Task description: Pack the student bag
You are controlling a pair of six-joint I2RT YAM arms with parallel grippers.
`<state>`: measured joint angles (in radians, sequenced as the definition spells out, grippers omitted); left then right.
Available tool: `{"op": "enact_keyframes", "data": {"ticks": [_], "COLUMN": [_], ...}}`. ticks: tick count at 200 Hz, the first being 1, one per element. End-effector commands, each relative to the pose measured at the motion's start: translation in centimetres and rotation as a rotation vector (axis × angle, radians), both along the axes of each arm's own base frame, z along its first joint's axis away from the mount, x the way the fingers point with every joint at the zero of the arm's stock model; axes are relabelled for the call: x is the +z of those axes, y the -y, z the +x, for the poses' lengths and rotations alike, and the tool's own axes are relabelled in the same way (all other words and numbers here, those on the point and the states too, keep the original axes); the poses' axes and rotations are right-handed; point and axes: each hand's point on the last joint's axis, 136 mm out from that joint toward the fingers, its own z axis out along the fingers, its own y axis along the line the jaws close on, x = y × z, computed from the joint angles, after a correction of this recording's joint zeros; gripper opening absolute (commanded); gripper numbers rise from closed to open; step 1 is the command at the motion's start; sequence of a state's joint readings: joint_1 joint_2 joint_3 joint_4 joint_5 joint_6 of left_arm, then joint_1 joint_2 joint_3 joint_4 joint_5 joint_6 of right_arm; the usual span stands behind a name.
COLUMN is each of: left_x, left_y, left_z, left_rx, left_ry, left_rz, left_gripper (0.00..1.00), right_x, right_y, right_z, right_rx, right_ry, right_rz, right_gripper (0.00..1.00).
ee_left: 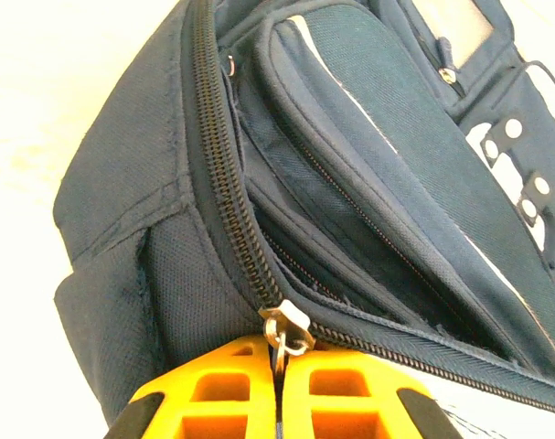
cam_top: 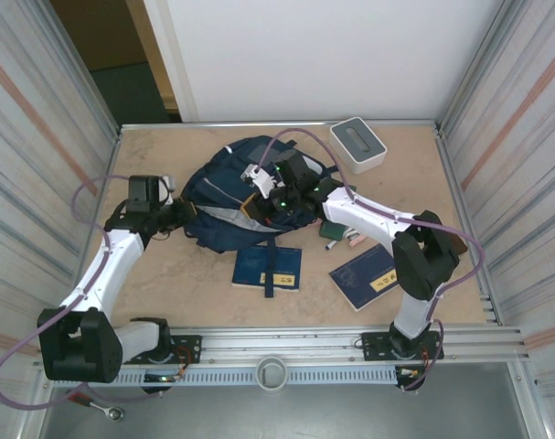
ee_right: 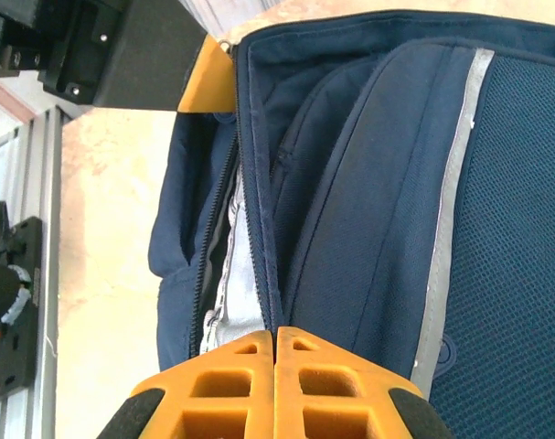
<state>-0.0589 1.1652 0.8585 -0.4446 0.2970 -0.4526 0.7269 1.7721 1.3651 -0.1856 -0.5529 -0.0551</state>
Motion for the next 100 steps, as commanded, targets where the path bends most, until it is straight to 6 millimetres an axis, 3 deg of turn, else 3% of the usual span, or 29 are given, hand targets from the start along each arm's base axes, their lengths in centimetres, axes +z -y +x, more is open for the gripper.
{"op": "enact_keyframes", "data": {"ticks": [1, 16, 34, 58, 100], "left_x": [3.3, 4.2, 5.1, 5.6, 6.0], "left_y": [-0.9, 0.3, 1.5, 2.0, 2.1], "left_z": [0.9, 0.2, -0.4, -0.8, -1.0], "left_rx": [0.022, -0.041, -0.098, -0.129, -0.145], "left_ry": [0.112, 0.135, 0.154, 0.157, 0.167], "left_rz": [-0.001, -0.014, -0.042, -0.049, -0.041], "left_gripper": [0.00, 0.00, 0.00, 0.00, 0.00], "right_x": [0.0, 0.2, 1.0, 2.4, 3.1], "right_y": [2.5, 1.3, -0.5, -2.9, -5.8], "right_z": [-0.9, -1.0, -1.0, -1.2, -0.6], "right_rx": [-0.009, -0.007, -0.002, 0.024, 0.046], "right_ry": [-0.031, -0.048, -0.079, -0.106, -0.130], "right_rz": [-0.063, -0.042, 0.008, 0.070, 0.111], "right_gripper": [0.00, 0.07, 0.23, 0.41, 0.50]}}
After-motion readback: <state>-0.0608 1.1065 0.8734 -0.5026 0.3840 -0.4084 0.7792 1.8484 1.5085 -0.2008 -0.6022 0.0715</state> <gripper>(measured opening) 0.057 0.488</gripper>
